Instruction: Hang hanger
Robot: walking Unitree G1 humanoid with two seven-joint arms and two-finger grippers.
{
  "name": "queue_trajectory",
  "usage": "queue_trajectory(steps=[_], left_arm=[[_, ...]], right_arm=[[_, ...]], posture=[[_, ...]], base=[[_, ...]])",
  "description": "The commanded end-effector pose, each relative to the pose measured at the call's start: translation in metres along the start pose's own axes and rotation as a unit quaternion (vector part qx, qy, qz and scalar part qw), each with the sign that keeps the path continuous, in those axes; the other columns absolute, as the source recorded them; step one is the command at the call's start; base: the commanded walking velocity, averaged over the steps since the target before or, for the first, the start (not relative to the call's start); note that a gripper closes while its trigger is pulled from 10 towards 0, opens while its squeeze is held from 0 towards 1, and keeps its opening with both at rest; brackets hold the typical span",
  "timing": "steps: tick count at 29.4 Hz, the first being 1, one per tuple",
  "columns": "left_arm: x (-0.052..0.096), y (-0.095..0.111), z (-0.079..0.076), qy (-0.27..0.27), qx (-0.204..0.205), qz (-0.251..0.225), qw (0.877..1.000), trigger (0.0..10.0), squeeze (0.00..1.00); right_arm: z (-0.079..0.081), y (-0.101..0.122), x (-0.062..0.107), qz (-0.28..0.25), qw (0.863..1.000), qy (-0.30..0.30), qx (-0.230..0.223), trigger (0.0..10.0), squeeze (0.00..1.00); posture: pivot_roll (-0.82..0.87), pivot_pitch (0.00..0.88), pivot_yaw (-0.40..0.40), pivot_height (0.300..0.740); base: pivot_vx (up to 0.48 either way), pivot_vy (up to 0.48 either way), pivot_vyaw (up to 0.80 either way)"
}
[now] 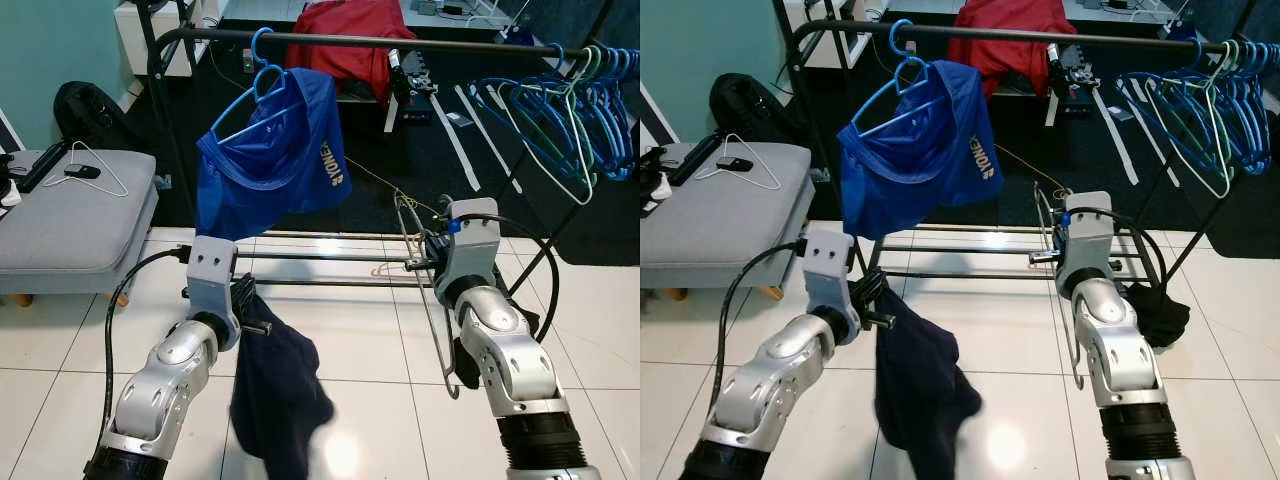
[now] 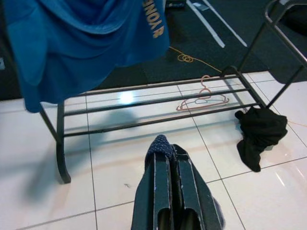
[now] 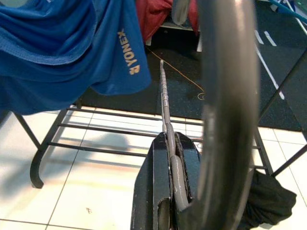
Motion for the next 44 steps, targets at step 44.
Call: queue_trajectory(steps=[44], left_arm=[[0.000, 0.036, -0.019, -0.028, 0.006, -0.082, 0.996, 10.0, 0.00]], right_arm=[[-0.007, 0.045, 0.001, -0.059, 0.997, -0.020, -0.055, 10.0, 0.00]], posture=[[-0.06, 0.197, -0.019, 0.740]], base=[[0.339, 0.000, 0.00]])
Point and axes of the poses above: a point about 5 cm out from each wrist's last joint towards the gripper, its own x axis pointing back from the gripper into the wrist, its own y axis along the axis of the wrist's last joint, z = x × y, the point moved 3 cm from there along -x, pointing out of the wrist towards the gripper, and after that the axes turned 8 degrees about -x, right-handed, at the moved point
